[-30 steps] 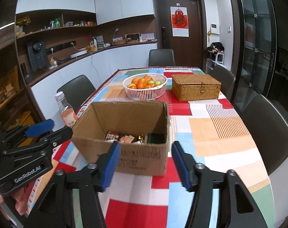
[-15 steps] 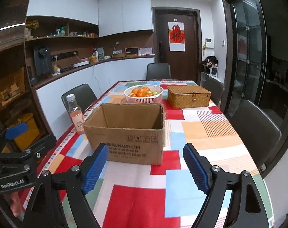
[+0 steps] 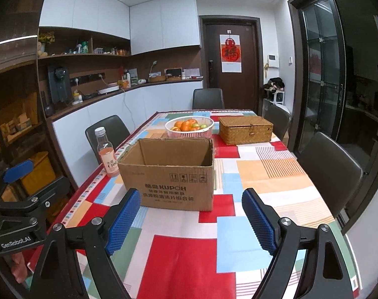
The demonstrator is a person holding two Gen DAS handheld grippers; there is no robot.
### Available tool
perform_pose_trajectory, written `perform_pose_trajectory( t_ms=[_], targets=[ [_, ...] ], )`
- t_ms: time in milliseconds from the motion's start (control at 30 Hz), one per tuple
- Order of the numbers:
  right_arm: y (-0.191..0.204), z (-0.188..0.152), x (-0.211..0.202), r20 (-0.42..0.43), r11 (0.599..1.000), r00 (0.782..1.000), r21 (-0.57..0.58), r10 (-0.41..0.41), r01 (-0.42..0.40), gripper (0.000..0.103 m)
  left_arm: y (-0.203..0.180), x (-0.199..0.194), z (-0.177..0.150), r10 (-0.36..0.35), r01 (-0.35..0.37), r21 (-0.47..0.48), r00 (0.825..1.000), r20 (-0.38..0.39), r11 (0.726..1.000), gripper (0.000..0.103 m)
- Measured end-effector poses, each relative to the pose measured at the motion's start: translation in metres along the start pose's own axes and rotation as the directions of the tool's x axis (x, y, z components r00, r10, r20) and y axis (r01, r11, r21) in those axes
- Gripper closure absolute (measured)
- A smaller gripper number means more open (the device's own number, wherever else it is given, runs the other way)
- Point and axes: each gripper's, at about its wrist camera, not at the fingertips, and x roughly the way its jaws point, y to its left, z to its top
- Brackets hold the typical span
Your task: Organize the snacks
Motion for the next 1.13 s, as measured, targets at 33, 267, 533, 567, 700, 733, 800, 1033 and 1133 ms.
perform_pose_trajectory(
  t_ms=[33, 267, 533, 567, 700, 733, 800, 1033, 1133],
  targets=[
    [-0.0007, -0.0002, -0.0009, 0.001, 1.0, 1.0, 0.001, -0.003, 0.003, 0.018, -0.0002, -0.001, -0.0002, -0.002, 0.002, -0.001, 1.0, 0.001, 1.0, 0.0],
    [-0.001, -0.0029, -0.0005, -0.005, 1.0, 1.0, -0.002, -0.013, 0.013, 0.018, -0.0023, -0.0027, -0.0014, 0.017, -0.017, 0.009, 1.0, 0.007, 1.0, 0.0],
    [-0.0009, -0.0043, -0.0016, -0.004, 1.0, 1.0, -0.002, -0.015, 0.015, 0.018, -0.0006, -0.0019, -0.0025, 0.02, -0.02, 0.006, 1.0, 0.006, 1.0, 0.0],
    [-0.0009, -0.0044, -0.0016, -0.005, 1.0, 1.0, -0.002, -0.014, 0.014, 0.018, -0.0005, -0.002, -0.0024, 0.02, -0.02, 0.006, 1.0, 0.008, 1.0, 0.0],
    [-0.001, -0.0048, -0.0019, -0.004, 1.0, 1.0, -0.002, -0.013, 0.013, 0.018, -0.0002, -0.002, -0.0039, 0.022, -0.022, 0.008, 1.0, 0.01, 1.0, 0.0],
    [-0.0009, -0.0048, -0.0018, -0.005, 1.0, 1.0, -0.003, -0.014, 0.014, 0.018, -0.0002, -0.0017, -0.0041, 0.022, -0.022, 0.009, 1.0, 0.009, 1.0, 0.0],
    [-0.0012, -0.0046, -0.0024, -0.006, 1.0, 1.0, -0.003, -0.014, 0.014, 0.018, 0.0, -0.0021, -0.0041, 0.023, -0.023, 0.008, 1.0, 0.011, 1.0, 0.0],
    [-0.0009, -0.0042, -0.002, -0.008, 1.0, 1.0, -0.007, -0.016, 0.016, 0.018, 0.0008, -0.0012, -0.0059, 0.025, -0.025, 0.001, 1.0, 0.007, 1.0, 0.0],
    [-0.0008, -0.0043, -0.002, -0.008, 1.0, 1.0, -0.008, -0.016, 0.016, 0.018, 0.0008, -0.0009, -0.0067, 0.026, -0.026, -0.001, 1.0, 0.005, 1.0, 0.0]
  ],
)
